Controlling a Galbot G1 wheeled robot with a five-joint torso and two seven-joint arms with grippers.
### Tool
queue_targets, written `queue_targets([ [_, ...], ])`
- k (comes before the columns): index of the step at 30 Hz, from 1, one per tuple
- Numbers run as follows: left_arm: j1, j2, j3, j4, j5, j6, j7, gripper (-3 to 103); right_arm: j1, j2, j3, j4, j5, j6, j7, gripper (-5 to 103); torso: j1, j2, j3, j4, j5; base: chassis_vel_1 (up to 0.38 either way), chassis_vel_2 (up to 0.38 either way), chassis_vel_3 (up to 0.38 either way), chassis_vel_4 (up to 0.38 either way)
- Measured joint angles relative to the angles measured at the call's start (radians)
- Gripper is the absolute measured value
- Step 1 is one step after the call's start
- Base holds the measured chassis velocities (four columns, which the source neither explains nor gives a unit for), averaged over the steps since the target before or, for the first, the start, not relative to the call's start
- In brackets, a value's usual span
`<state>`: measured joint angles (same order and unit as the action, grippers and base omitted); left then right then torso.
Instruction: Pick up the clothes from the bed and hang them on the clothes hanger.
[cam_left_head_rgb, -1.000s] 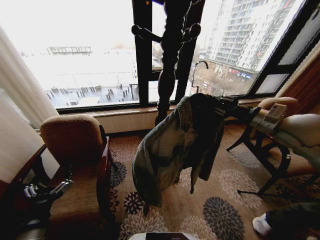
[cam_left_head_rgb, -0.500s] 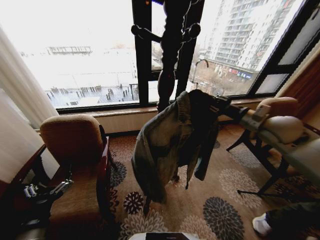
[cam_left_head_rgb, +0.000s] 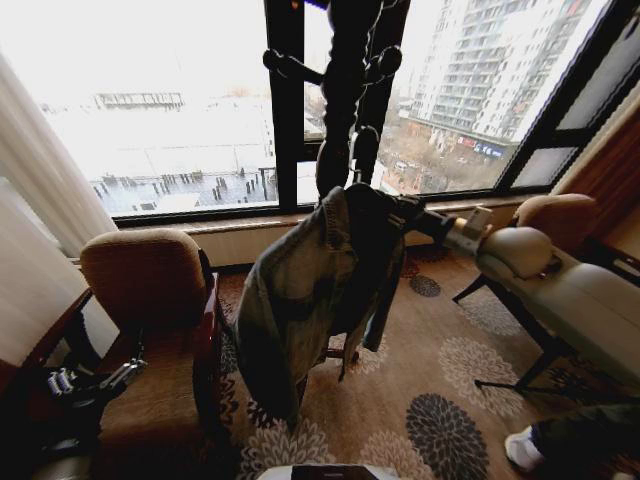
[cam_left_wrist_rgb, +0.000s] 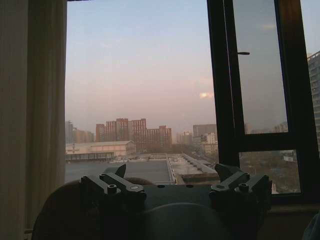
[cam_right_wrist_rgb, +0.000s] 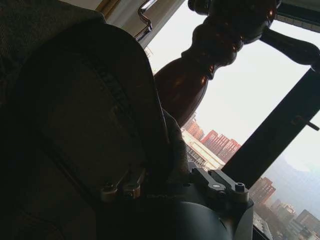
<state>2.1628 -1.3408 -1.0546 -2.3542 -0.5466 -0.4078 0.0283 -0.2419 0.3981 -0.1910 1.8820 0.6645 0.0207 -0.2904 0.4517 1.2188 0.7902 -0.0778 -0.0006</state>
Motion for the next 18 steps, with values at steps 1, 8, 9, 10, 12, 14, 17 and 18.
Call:
queue_targets([
  [1, 0.0, 0.0, 0.0, 0.0, 0.0, 0.0, 0.0, 100, 0.032, 0.006, -0.033, -0.004, 0.003, -0.001, -0.002, 28, 0.0, 0.0, 0.0, 0.0003, 0.0001, 0.0, 0.0, 0.0, 0.0],
  [8, 0.0, 0.0, 0.0, 0.0, 0.0, 0.0, 0.0, 100, 0.161, 0.039, -0.18, -0.023, 0.014, -0.005, -0.018, 28, 0.0, 0.0, 0.0, -0.0003, 0.0006, 0.0, 0.0, 0.0, 0.0],
  [9, 0.0, 0.0, 0.0, 0.0, 0.0, 0.0, 0.0, 100, 0.161, 0.039, -0.18, -0.023, 0.014, -0.005, -0.018, 28, 0.0, 0.0, 0.0, -0.0003, 0.0006, 0.0, 0.0, 0.0, 0.0],
  [10, 0.0, 0.0, 0.0, 0.0, 0.0, 0.0, 0.0, 100, 0.176, 0.044, -0.196, -0.028, 0.014, -0.005, -0.021, 28, 0.0, 0.0, 0.0, -0.0003, 0.0006, 0.0, 0.0, 0.0, 0.0],
  [12, 0.0, 0.0, 0.0, 0.0, 0.0, 0.0, 0.0, 100, 0.21, 0.051, -0.225, -0.039, 0.016, -0.005, -0.026, 28, 0.0, 0.0, 0.0, -0.0002, 0.0005, 0.0, 0.0, 0.0, 0.0],
  [14, 0.0, 0.0, 0.0, 0.0, 0.0, 0.0, 0.0, 100, 0.25, 0.056, -0.257, -0.047, 0.025, -0.005, -0.031, 28, 0.0, 0.0, 0.0, -0.0003, 0.0006, 0.0, 0.0, 0.0, 0.0],
  [17, 0.0, 0.0, 0.0, 0.0, 0.0, 0.0, 0.0, 100, 0.298, 0.062, -0.292, -0.055, 0.035, -0.005, -0.034, 28, 0.0, 0.0, 0.0, -0.0006, 0.0005, 0.0, 0.0, 0.0, 0.0],
  [18, 0.0, 0.0, 0.0, 0.0, 0.0, 0.0, 0.0, 100, 0.328, 0.066, -0.314, -0.06, 0.041, -0.005, -0.035, 28, 0.0, 0.0, 0.0, -0.0009, 0.0008, 0.0, 0.0, 0.0, 0.0],
])
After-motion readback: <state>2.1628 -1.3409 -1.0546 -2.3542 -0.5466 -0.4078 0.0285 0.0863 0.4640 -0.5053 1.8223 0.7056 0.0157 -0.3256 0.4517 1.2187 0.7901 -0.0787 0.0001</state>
